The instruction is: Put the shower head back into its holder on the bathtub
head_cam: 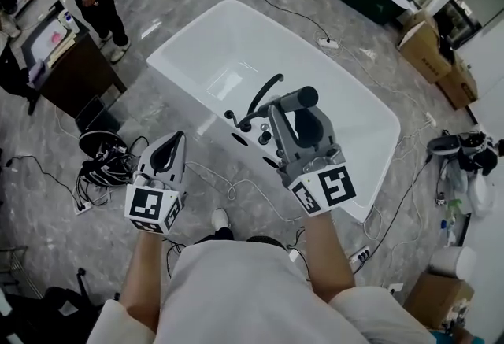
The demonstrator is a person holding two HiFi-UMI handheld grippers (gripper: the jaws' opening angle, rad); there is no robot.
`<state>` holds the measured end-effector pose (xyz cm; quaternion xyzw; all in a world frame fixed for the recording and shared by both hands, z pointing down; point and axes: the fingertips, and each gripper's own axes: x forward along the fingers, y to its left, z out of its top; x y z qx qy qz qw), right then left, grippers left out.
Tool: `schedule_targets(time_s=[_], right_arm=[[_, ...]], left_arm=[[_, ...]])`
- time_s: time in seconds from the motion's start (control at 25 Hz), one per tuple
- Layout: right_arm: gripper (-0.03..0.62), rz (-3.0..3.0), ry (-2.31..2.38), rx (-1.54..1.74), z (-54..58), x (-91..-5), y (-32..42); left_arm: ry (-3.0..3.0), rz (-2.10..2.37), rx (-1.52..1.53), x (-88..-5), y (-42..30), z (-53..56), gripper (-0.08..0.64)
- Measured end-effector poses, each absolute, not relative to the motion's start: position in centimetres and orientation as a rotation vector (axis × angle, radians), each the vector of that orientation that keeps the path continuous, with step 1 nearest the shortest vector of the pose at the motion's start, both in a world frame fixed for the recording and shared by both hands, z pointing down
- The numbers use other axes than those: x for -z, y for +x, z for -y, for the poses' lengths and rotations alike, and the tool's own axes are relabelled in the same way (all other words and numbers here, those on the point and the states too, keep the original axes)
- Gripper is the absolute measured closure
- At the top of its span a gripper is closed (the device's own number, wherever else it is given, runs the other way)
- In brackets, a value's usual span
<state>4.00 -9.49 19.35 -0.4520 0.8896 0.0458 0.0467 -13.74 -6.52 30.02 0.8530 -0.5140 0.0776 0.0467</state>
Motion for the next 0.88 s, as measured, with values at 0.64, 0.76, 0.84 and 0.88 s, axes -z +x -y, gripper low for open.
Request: schedule_targets(time_s=[0.64, 0.76, 0.84, 0.88], right_arm=[[0.457, -2.757, -1.428, -0.072, 14.3, -22.2, 3.0], [0.457, -2.775, -1.413, -0.044, 15.3, -23.3, 3.2], [0.457, -2.795, -1.396, -0.029, 16.2, -24.1, 3.0], [0.457, -2.806, -1.387, -0.022, 16.7, -24.5, 3.0]], left_arm=[[2.578, 1.524, -0.256, -31.7, -15.0, 10.5, 0.551], [2.562, 1.533, -0.269, -32.3, -14.6, 11.3, 0.551], [2.544, 1.544, -0.272, -32.7, -14.5, 11.9, 0.551], [2.534, 1.550, -0.275, -32.9, -14.5, 12.2, 0.551]])
